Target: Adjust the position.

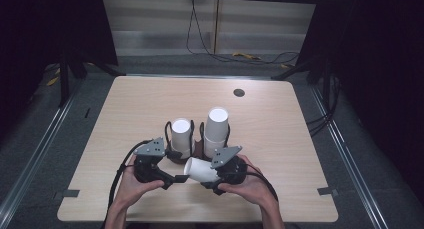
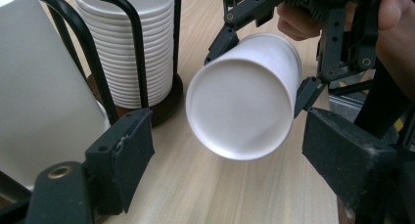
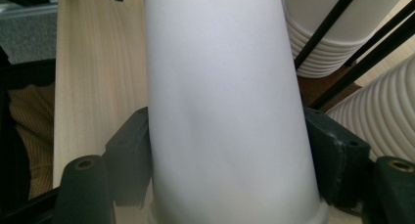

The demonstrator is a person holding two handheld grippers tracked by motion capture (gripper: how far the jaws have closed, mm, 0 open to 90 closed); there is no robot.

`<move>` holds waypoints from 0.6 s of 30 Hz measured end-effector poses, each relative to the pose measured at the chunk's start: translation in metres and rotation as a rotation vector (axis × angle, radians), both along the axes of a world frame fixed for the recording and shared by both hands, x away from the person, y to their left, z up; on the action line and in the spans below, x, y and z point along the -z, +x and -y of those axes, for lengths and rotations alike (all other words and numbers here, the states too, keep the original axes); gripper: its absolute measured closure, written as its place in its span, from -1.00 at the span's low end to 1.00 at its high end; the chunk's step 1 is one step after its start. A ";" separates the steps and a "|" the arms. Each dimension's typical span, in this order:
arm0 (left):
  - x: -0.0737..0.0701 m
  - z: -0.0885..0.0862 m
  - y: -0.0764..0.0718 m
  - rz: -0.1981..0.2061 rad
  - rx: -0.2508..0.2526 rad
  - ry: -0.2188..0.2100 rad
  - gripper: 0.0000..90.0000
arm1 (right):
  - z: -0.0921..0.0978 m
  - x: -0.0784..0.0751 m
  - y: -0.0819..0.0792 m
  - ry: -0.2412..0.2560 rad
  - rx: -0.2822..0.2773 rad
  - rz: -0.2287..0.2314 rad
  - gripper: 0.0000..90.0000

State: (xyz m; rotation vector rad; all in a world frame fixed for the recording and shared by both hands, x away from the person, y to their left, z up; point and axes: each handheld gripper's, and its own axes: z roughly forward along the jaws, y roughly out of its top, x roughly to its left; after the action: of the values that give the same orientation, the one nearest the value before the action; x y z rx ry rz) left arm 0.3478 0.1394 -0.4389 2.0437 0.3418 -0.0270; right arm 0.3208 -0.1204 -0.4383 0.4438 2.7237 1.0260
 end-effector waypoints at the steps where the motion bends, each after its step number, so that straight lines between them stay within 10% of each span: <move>1: 0.000 0.000 0.001 0.001 0.000 0.004 -0.58 | -0.001 -0.001 0.001 -0.010 -0.007 -0.007 -0.38; 18: 0.003 0.006 0.000 0.006 0.021 0.082 -0.58 | -0.010 -0.006 0.007 -0.143 -0.052 -0.043 -0.36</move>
State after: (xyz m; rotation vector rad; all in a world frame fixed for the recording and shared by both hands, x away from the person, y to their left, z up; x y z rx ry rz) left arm 0.3479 0.1334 -0.4415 2.1281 0.3221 -0.0203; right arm 0.3281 -0.1105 -0.4323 0.3773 2.8364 0.8348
